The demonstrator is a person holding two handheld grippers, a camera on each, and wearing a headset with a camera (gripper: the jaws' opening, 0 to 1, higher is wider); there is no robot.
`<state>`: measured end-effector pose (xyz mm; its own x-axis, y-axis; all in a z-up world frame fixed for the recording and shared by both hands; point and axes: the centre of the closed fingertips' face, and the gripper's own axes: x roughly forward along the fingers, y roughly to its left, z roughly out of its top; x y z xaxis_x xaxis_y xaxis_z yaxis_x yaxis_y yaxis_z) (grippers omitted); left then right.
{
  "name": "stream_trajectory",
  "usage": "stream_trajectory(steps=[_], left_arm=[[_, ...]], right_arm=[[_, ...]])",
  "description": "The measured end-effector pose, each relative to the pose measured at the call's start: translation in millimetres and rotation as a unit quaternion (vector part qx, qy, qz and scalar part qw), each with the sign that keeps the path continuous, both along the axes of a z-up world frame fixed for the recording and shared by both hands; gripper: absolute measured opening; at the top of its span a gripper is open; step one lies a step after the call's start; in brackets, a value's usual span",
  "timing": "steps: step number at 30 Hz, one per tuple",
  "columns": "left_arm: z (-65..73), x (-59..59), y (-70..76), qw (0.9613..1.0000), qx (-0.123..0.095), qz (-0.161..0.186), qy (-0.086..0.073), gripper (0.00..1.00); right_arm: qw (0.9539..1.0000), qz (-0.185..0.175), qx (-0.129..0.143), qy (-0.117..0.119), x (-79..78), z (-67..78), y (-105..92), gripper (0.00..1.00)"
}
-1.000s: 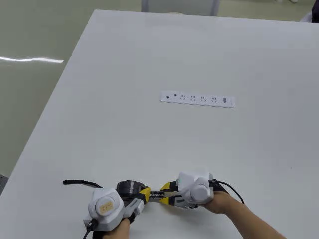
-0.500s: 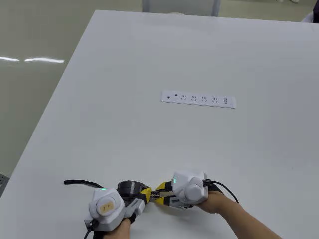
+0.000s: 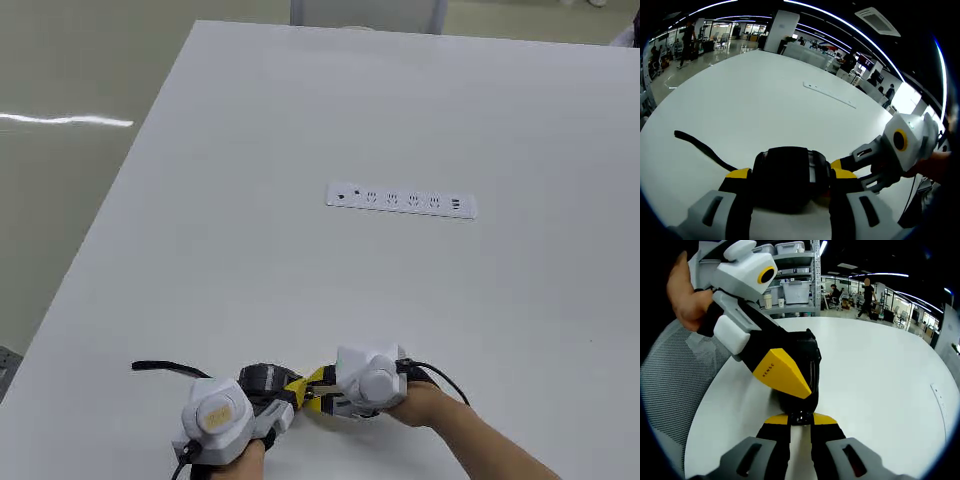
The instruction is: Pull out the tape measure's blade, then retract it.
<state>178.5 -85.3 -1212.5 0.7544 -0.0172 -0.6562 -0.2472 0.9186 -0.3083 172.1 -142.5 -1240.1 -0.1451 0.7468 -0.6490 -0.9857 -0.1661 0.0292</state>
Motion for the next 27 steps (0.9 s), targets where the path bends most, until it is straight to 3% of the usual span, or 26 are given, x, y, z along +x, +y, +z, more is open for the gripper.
stream_trajectory(steps=[18,27], left_arm=[[-1.0,0.4,-1.3,0.9998,0.008,-0.018,0.0,0.61],[-1.9,0.3,-2.2,0.9995,0.015,-0.027,0.003,0.62]], right_arm=[[0.9999,-0.012,-0.002,0.01,-1.2,-1.9,-0.5,0.14],[0.9999,-0.013,-0.004,-0.001,-1.7,-2.0,-0.3,0.14]])
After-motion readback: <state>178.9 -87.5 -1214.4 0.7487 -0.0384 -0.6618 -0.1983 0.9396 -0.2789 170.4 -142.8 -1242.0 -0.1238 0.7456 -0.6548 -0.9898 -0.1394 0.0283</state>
